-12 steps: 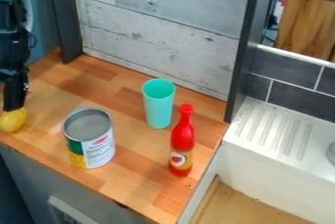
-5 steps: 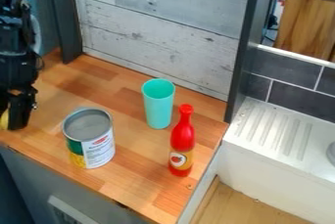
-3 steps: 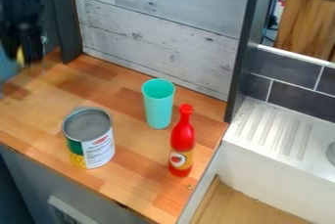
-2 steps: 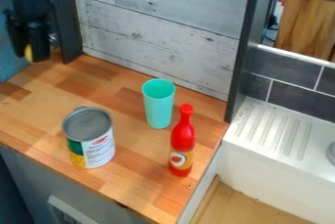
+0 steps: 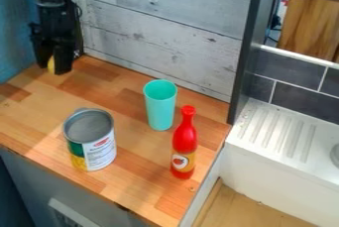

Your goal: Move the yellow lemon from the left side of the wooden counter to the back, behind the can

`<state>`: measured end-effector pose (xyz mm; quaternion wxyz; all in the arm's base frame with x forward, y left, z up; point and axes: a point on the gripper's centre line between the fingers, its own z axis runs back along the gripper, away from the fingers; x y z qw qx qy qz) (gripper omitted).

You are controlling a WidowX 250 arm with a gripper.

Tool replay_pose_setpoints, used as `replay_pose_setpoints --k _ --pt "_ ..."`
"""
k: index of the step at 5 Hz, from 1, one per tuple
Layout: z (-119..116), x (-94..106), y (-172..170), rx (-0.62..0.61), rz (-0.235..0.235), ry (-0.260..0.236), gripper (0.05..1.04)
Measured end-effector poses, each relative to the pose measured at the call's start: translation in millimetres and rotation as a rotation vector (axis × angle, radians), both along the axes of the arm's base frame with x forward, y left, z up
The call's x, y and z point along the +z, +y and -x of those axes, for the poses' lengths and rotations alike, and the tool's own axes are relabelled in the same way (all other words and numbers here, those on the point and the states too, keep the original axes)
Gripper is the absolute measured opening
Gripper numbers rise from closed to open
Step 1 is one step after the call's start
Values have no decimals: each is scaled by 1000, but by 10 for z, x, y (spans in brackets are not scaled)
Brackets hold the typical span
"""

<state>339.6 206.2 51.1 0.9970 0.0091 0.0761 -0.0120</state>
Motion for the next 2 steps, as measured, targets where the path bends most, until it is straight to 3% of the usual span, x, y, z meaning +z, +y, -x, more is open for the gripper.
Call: replay_pose_setpoints --k 1,2 --pt "-153 -97 -25 22 -55 -8 700" --pt "-291 -256 -49 47 -50 -35 700"
